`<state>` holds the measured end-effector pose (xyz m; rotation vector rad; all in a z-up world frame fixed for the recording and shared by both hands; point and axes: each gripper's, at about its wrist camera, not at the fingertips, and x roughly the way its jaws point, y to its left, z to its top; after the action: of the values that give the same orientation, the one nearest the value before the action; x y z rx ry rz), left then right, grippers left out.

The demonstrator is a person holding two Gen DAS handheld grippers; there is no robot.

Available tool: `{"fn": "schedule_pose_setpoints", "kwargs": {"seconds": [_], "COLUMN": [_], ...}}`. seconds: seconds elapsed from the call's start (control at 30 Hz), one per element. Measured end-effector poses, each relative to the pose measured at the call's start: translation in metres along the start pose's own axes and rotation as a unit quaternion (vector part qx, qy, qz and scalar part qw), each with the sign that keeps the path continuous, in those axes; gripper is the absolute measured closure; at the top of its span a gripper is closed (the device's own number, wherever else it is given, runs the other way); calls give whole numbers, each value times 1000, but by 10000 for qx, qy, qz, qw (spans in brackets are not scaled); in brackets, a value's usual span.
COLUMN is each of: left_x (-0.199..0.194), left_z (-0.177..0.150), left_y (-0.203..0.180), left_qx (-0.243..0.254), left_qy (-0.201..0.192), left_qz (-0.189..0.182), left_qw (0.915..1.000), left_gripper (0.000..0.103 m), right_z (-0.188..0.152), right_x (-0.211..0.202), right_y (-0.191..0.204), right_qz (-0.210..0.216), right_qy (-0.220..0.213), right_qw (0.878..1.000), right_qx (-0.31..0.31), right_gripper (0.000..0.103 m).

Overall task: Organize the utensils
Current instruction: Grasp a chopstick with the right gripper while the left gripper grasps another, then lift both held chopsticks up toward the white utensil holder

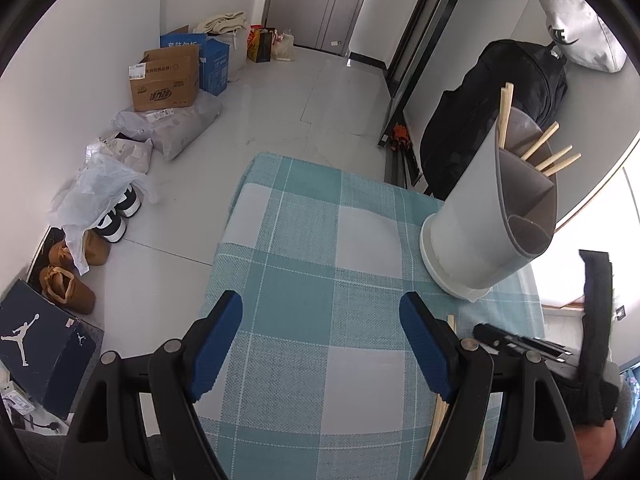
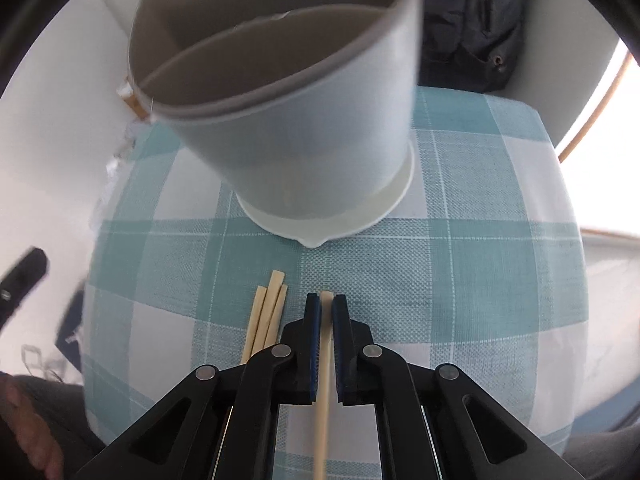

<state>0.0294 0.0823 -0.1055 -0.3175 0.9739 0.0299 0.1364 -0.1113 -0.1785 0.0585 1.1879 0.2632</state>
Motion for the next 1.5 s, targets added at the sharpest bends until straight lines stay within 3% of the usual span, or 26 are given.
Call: {"fn": "schedule_pose_setpoints", "kwargs": {"seconds": [0.23,0.4,0.57,0.7,0.9,1.5], "left_x": [13,29,45,54,52,56], "left_z": [-13,-24,-31,-35,-43,-41], "left_y": [-29,-53,-66,-72,-84,-87], "left_qx": [544,872,953,1021,1419,1302], "left_qy": [422,916,1277,1445,1361,1412], "left_qz": [-93,-210,-264,-184,280,415], "left_qw": [9976,9917,9869,9841,9801,9805], "left_gripper": [26,26,26,26,26,26], "right_z": [2,3,0,-5,-8,-15], "right_x": [-40,-57,-70,-80,-87,-107], "right_y": [-43,-69,-93,-108,-119,-127], "right_qz": [757,1565,2010,2092,2266,2384], "right_qy": [-634,-948,-1147,-1334,-1456,-1687], "right_qw": [9928,9753,9597,9555,9501,9470], "right_qx": [674,1235,1595,1597,1573,1337], "right_gripper": [98,98,98,98,98,98]}}
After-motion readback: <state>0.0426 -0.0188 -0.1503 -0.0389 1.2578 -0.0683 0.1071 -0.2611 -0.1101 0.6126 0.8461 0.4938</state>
